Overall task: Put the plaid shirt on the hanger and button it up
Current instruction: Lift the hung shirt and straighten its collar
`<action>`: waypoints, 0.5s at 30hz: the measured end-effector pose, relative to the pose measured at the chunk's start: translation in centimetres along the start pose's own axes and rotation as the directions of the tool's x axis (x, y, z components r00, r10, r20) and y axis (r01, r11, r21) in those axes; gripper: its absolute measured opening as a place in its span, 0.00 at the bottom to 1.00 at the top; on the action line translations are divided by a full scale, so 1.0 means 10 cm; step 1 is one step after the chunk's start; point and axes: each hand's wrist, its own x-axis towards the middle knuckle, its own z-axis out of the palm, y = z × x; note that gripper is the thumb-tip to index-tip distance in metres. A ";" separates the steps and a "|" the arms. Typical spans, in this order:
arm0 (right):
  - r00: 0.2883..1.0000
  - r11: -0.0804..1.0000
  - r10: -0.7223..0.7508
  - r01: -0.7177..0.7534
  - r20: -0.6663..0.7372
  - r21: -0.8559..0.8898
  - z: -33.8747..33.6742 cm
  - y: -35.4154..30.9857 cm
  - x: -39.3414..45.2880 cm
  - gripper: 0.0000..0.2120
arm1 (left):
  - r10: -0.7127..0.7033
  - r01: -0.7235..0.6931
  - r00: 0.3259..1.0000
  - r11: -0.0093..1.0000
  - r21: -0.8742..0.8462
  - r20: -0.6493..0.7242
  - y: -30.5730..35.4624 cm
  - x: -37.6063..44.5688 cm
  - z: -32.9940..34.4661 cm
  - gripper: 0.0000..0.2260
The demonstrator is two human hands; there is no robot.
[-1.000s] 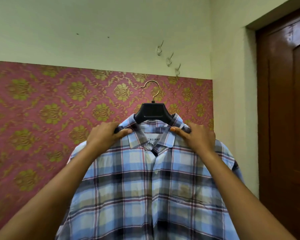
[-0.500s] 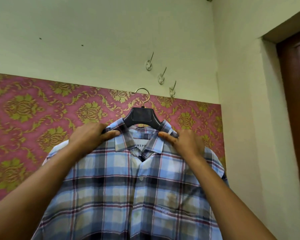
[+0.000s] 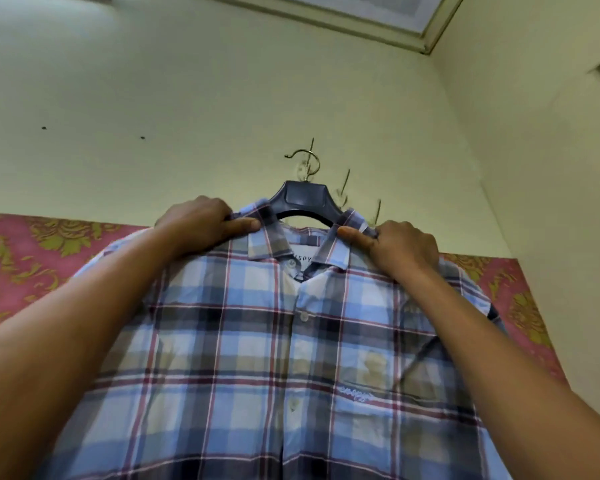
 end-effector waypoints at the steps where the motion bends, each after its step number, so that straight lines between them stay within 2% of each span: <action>1: 1.000 1.000 0.009 -0.009 -0.003 -0.011 0.01 0.01 0.10 0.37 | 0.012 -0.012 1.000 1.000 0.015 -0.010 0.00 0.12 -0.02 0.27; 10: 0.998 0.995 0.064 -0.064 -0.012 -0.075 -0.04 0.06 0.83 0.38 | 0.064 -0.066 0.997 0.997 -0.035 -0.040 -0.05 0.96 -0.05 0.28; 15: 0.995 0.997 0.056 -0.051 0.087 -0.050 -0.10 0.04 1.10 0.44 | 0.027 -0.023 0.999 0.996 -0.091 0.034 -0.06 1.11 -0.12 0.30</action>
